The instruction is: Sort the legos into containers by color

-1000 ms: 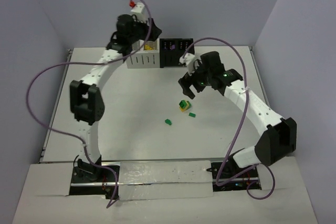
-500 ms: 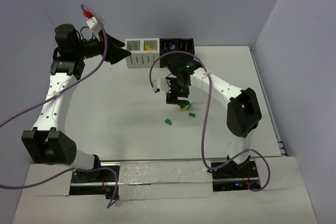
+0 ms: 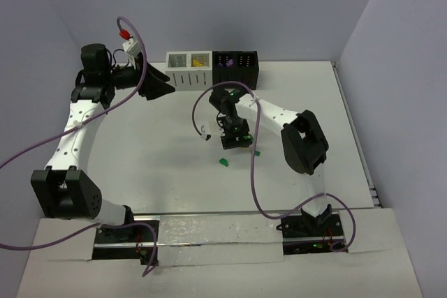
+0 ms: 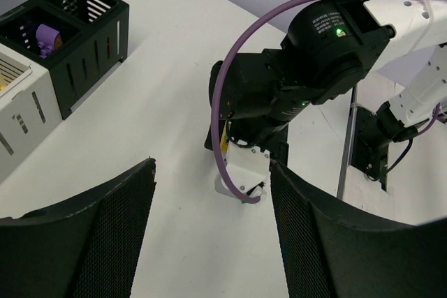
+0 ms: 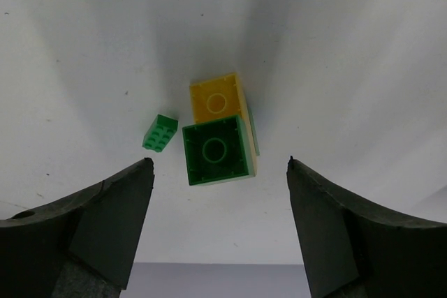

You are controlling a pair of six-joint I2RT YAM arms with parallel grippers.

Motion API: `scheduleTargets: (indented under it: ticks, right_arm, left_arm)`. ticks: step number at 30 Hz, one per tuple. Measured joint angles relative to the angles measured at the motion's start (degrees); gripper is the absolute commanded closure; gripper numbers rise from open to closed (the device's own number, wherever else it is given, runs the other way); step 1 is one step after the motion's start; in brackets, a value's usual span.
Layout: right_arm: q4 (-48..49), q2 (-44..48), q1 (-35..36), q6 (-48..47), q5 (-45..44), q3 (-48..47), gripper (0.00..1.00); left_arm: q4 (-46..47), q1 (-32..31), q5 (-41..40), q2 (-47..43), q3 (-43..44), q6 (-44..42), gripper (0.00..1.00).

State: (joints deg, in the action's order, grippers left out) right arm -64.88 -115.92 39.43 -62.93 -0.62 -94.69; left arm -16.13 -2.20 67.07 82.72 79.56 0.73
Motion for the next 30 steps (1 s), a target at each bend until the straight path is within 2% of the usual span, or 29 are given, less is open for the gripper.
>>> scheduleTargets:
  ticks: [5,11,14,17,18,22,24,30]
  right_arm:
    - [0.1,-1.6,0.1,-0.4,-0.7,-0.3,0.39]
    - [0.4,-2.8,0.1,-1.0,-1.8,-0.4,0.57]
    - [0.7,-2.8,0.1,-1.2,-2.0,-0.4,0.72]
    - [0.6,-2.8,0.1,-1.2,-1.9,-0.7,0.93]
    - [0.5,-2.8,0.1,-1.0,-1.7,-1.1,0.96]
    - [-1.2,-2.8,-0.2,0.7,0.9,-6.4,1.0]
    - [-3.0,-2.8,-0.9,3.2,3.9,-12.5,1.0]
    - [-4.8,-1.9,-7.1,14.3,19.1,-31.9,1.0]
  left_arm:
    - [0.0,0.1,0.1,0.0,-0.4,-0.1,0.27]
    - [-0.2,0.1,0.1,0.0,-0.7,-0.9,0.27]
    - [-0.2,0.1,0.1,0.0,-0.8,-1.0,0.28]
    - [0.7,0.4,0.0,0.0,-1.8,0.0,0.3]
    - [1.3,0.6,0.0,-0.1,-2.6,0.9,0.3]
    - [6.3,2.3,0.1,-1.0,-7.4,6.8,0.31]
    - [9.4,3.6,-0.3,-1.7,-9.9,10.5,0.31]
    - [16.7,5.0,-2.4,-6.6,-17.1,19.7,0.29]
